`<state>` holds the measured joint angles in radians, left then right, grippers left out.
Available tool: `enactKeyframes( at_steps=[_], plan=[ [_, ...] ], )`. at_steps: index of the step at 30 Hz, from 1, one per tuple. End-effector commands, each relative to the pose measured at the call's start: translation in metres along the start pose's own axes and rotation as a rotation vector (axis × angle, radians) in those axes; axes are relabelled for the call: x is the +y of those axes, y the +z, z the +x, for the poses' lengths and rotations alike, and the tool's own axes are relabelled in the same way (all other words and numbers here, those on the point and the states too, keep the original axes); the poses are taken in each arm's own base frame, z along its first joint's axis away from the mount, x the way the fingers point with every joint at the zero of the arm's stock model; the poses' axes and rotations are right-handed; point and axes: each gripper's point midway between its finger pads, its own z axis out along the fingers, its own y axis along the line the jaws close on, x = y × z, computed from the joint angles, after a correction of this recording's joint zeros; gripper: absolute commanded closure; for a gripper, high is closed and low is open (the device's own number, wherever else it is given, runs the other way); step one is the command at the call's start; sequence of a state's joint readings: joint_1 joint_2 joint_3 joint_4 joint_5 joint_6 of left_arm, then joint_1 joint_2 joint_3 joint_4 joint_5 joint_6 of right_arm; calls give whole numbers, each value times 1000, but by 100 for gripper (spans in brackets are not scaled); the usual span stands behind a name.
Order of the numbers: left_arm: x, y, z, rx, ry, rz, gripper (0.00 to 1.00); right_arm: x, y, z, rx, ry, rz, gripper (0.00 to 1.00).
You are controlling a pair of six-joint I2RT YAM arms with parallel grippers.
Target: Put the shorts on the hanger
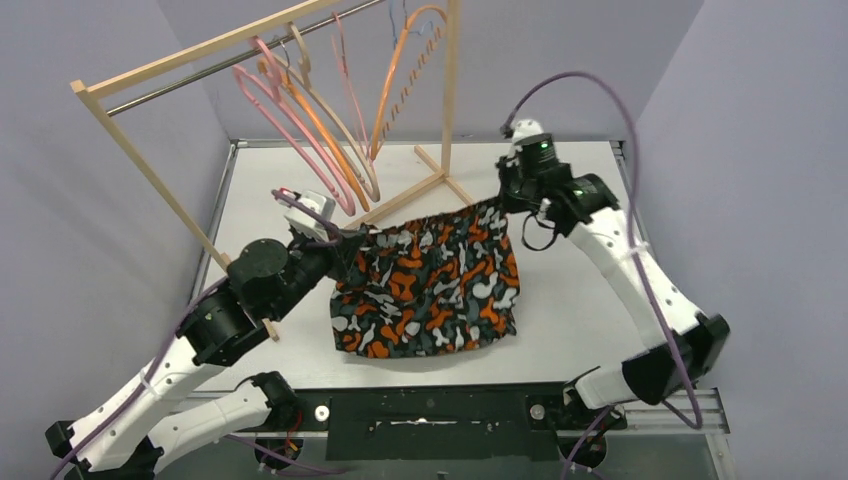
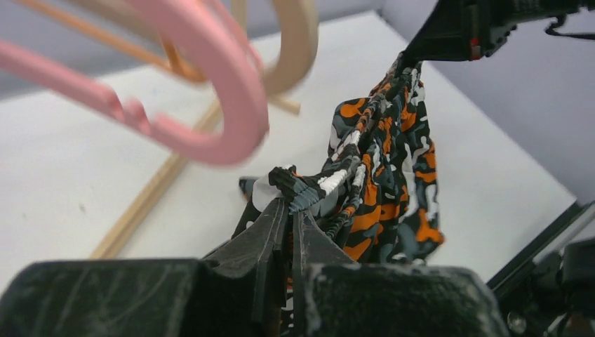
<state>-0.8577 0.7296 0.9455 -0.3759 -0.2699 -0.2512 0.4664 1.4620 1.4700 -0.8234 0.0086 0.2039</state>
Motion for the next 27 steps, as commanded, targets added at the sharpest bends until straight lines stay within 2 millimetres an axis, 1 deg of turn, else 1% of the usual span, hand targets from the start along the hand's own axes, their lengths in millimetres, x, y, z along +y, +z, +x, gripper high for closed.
enactKeyframes(
  at_steps=[1,2,3,4,5,6,7,8,10,13,16,18,19,21,24,25,26,27],
  plan=[
    [-8,-32,-115,-212,9,-7,100,-27,-143,-87,-427,152,122,100],
    [-11,-36,-126,-222,10,6,100,-15,-164,-93,-490,156,80,100],
    [-16,-40,-138,-232,11,23,100,-8,-180,-95,-532,172,48,100],
    [-21,-42,-145,-236,11,47,100,-4,-192,-92,-557,192,30,100],
    [-25,-44,-149,-236,7,67,100,0,-199,-87,-563,210,5,100],
    [-30,-46,-150,-230,4,94,100,4,-202,-79,-556,223,-19,100],
    [-33,-46,-147,-219,-1,110,100,4,-203,-69,-544,240,-34,100],
    [-34,-46,-142,-203,-9,119,100,3,-199,-58,-524,265,-37,100],
    [-32,-43,-123,-158,-26,114,100,-2,-189,-33,-473,276,-20,100],
    [-24,-37,-82,-79,-51,91,100,-7,-166,7,-365,284,18,100],
    [-18,-30,-36,7,-80,80,100,2,-148,36,-281,286,-23,100],
    [-15,-24,-7,61,-99,69,100,10,-134,51,-243,289,-57,100],
    [-12,-19,12,97,-105,61,100,13,-129,56,-233,292,-72,100],
    [-11,-13,36,130,-126,61,100,17,-119,63,-219,296,-86,100],
    [-11,-4,66,162,-150,68,100,26,-107,64,-215,298,-123,100],
    [-10,-2,71,162,-168,63,99,31,-104,61,-221,301,-148,100],
    [-9,0,75,160,-186,56,92,36,-102,59,-224,306,-168,100],
    [-7,2,75,146,-207,40,85,40,-101,56,-229,312,-190,100]
  ],
)
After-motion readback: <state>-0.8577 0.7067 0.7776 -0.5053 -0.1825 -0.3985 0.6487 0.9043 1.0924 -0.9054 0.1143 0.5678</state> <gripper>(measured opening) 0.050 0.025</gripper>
